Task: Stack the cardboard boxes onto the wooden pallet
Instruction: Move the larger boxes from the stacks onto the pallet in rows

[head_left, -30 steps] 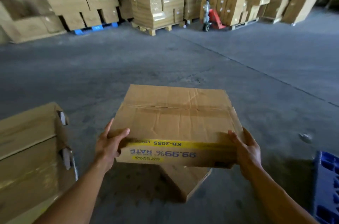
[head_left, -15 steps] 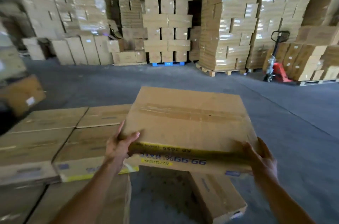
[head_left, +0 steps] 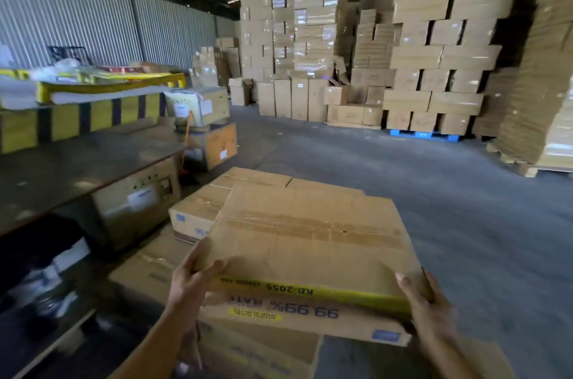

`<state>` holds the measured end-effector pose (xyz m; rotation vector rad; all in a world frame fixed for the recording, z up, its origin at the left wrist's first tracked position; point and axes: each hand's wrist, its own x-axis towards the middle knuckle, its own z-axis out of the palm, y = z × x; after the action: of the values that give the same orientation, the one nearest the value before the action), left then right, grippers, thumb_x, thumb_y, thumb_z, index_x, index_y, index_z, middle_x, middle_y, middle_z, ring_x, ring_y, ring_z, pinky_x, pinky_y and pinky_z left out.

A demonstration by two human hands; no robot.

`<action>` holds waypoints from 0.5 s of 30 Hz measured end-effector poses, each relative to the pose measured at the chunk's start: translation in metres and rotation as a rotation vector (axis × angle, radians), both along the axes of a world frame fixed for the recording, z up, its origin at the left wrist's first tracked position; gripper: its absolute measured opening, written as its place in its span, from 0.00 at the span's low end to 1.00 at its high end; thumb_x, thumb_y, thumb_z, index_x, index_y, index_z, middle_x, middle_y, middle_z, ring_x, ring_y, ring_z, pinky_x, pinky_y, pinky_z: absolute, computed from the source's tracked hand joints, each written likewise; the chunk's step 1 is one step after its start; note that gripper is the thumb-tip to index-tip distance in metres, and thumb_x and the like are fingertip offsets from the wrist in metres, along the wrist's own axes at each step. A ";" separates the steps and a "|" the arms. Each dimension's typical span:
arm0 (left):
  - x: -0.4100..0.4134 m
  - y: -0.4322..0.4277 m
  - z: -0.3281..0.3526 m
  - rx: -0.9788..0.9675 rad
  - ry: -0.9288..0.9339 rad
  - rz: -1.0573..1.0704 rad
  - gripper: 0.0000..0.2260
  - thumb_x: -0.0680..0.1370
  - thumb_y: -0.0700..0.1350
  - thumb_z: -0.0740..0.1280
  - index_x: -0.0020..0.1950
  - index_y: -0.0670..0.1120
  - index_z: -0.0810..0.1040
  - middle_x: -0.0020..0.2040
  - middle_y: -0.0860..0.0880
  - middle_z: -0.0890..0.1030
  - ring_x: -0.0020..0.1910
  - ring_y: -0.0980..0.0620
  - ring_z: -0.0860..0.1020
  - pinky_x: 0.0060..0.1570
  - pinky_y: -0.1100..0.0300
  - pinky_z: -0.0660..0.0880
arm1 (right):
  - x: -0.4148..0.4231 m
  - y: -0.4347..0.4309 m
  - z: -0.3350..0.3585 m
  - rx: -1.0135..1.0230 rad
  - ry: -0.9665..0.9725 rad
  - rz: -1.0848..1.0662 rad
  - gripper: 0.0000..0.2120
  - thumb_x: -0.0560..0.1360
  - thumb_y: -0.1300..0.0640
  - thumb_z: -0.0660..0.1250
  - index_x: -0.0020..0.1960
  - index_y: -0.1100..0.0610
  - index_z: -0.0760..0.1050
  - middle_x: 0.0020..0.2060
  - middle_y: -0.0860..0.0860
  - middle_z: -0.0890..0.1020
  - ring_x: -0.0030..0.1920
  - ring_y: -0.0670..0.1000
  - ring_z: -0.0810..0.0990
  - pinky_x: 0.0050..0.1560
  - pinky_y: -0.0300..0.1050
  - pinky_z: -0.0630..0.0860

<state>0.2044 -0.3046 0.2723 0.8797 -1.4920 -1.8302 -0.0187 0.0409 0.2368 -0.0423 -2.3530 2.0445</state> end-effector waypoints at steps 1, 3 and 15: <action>0.012 -0.012 0.001 -0.020 -0.026 0.042 0.35 0.68 0.44 0.78 0.73 0.55 0.70 0.62 0.48 0.77 0.53 0.42 0.82 0.52 0.43 0.80 | 0.005 -0.018 -0.002 -0.024 -0.006 0.019 0.32 0.66 0.45 0.78 0.66 0.57 0.77 0.66 0.57 0.78 0.69 0.58 0.73 0.72 0.54 0.66; 0.036 -0.044 0.001 -0.037 -0.069 0.090 0.34 0.70 0.45 0.77 0.74 0.56 0.70 0.62 0.48 0.76 0.53 0.42 0.80 0.54 0.44 0.79 | 0.018 -0.059 -0.003 -0.003 -0.041 0.057 0.34 0.65 0.44 0.79 0.67 0.55 0.77 0.67 0.55 0.78 0.69 0.57 0.73 0.73 0.54 0.65; 0.132 -0.305 -0.021 -0.025 -0.097 0.096 0.33 0.71 0.41 0.76 0.74 0.53 0.70 0.55 0.53 0.78 0.49 0.47 0.80 0.42 0.51 0.80 | 0.136 -0.322 0.000 0.086 -0.200 0.171 0.32 0.74 0.45 0.73 0.74 0.50 0.69 0.71 0.58 0.73 0.70 0.62 0.70 0.73 0.61 0.64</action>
<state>0.3366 -0.6093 0.2511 1.0234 -1.5014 -1.7183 0.1174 -0.2807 0.2369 -0.0480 -2.6478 2.0987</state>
